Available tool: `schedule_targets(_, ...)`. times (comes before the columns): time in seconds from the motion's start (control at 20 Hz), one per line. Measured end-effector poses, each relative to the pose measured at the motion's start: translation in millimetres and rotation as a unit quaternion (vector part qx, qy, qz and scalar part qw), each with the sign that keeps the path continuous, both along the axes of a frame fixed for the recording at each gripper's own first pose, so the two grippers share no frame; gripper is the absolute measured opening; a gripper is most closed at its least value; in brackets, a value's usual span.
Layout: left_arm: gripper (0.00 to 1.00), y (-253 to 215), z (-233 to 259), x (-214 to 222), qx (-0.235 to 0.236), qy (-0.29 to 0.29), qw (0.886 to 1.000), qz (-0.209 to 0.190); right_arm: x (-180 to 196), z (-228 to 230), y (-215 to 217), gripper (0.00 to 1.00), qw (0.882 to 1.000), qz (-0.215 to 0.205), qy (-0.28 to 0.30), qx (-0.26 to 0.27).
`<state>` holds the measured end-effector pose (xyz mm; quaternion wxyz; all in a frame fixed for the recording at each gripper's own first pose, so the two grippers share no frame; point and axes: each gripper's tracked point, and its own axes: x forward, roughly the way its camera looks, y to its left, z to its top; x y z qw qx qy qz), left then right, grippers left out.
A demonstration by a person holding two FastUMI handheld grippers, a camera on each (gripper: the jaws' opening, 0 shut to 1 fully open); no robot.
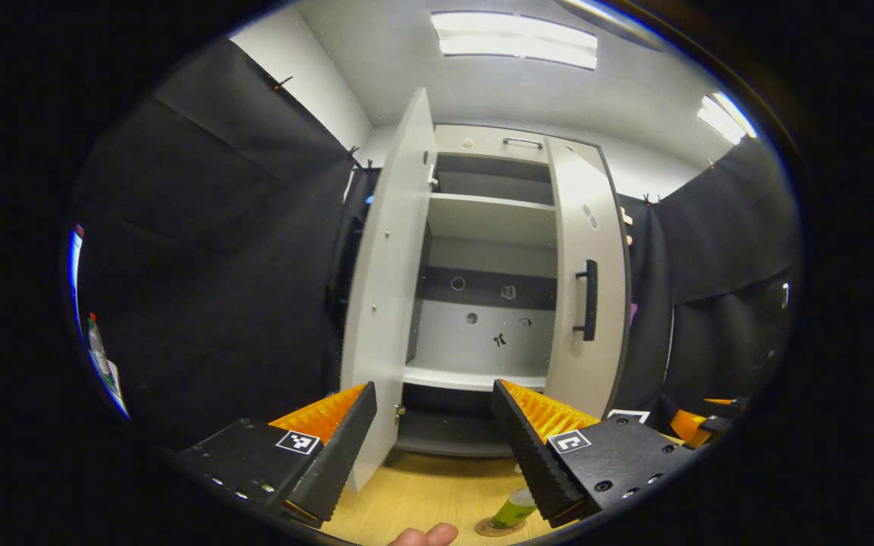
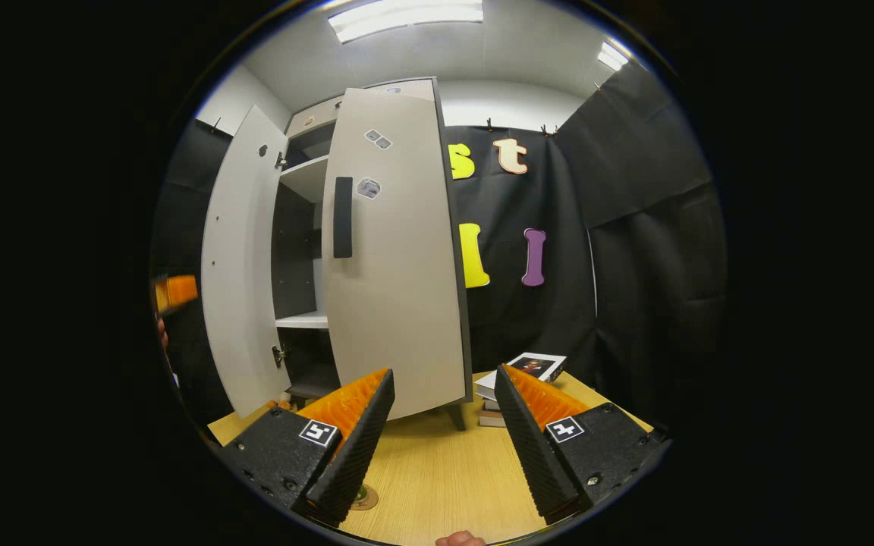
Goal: Grasp the bottle in the cabinet with the left hand and place it on the coaster, then close the right door with the right hand and the left door with the left hand.
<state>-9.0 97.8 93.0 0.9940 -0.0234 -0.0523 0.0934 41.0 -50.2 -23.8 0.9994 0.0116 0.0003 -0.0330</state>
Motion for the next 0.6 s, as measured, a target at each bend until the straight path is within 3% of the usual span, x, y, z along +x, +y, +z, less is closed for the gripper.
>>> schedule_targets(0.2,0.94,74,53,10,-0.016,-0.056,0.996,0.063,-3,3,4,0.82,1.0,0.012,0.0,-0.01)
schedule_targets(0.25,0.99,92,62,16,-0.018,-0.066,0.995,0.074,-5,4,5,0.82,1.0,0.015,-0.001,-0.007)
schedule_targets(0.35,0.95,121,69,36,-0.045,-0.064,0.993,0.088,-8,6,6,0.82,1.0,0.019,-0.003,-0.002)
schedule_targets(0.4,0.99,135,72,40,-0.057,-0.063,0.993,0.086,-9,6,5,0.82,1.0,0.019,-0.002,-0.003)
schedule_targets(0.6,0.95,173,61,75,-0.078,-0.036,0.991,0.102,-12,8,-8,0.82,1.0,0.006,-0.001,-0.009)
